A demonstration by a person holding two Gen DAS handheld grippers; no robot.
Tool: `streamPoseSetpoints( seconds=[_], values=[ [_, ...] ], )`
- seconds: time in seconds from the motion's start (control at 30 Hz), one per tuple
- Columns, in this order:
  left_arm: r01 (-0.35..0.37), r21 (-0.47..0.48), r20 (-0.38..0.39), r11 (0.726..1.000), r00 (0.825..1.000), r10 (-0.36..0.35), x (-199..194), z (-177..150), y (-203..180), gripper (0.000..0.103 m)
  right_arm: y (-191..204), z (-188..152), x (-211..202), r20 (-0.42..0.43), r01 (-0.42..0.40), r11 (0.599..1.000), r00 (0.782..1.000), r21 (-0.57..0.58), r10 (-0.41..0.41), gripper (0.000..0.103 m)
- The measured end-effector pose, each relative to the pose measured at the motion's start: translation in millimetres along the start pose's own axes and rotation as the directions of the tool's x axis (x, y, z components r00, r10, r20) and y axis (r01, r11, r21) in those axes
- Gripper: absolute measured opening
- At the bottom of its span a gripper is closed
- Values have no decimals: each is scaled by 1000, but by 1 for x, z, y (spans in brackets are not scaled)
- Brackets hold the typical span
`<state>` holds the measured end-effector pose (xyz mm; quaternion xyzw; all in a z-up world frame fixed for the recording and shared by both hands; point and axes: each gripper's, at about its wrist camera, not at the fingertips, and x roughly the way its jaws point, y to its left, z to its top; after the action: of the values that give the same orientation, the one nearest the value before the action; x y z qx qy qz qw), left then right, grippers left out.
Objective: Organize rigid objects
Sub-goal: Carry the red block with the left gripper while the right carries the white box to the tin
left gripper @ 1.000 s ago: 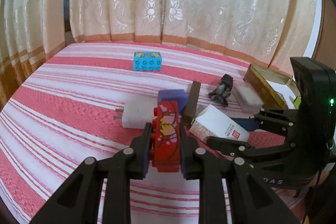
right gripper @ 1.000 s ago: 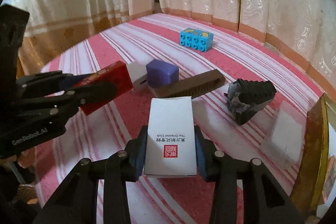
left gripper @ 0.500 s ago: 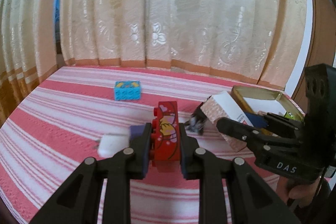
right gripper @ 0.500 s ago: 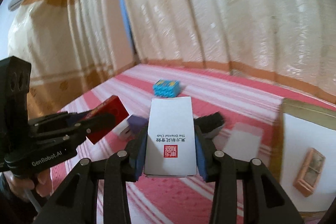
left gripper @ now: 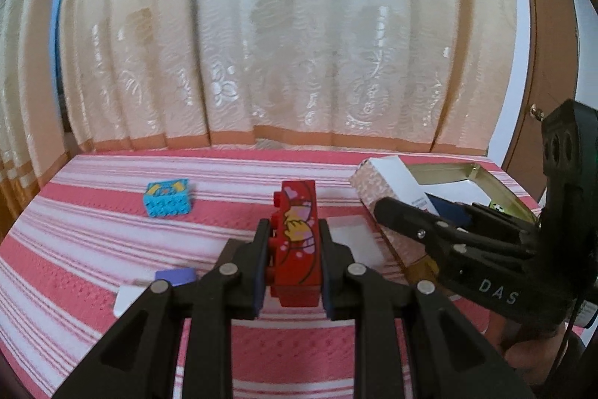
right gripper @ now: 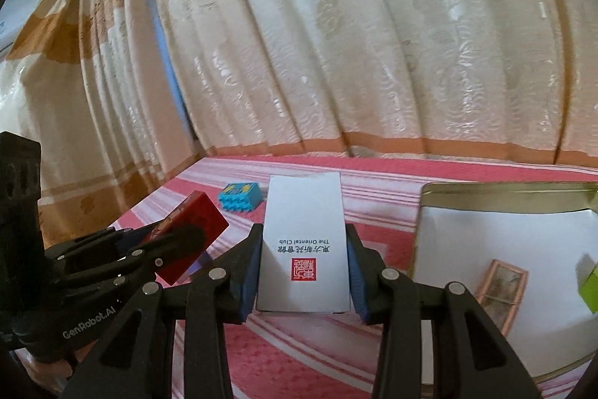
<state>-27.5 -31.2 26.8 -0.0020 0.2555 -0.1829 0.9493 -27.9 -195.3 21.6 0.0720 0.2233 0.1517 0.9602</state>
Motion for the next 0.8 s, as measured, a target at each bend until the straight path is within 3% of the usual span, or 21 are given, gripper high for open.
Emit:
streamPoseSetpoints(
  seconds=[0.8],
  values=[
    [49,75,3,996,999,-50,34,14,-66,21,-81,10,-42,69,144,985,986,97,-151,43]
  ],
)
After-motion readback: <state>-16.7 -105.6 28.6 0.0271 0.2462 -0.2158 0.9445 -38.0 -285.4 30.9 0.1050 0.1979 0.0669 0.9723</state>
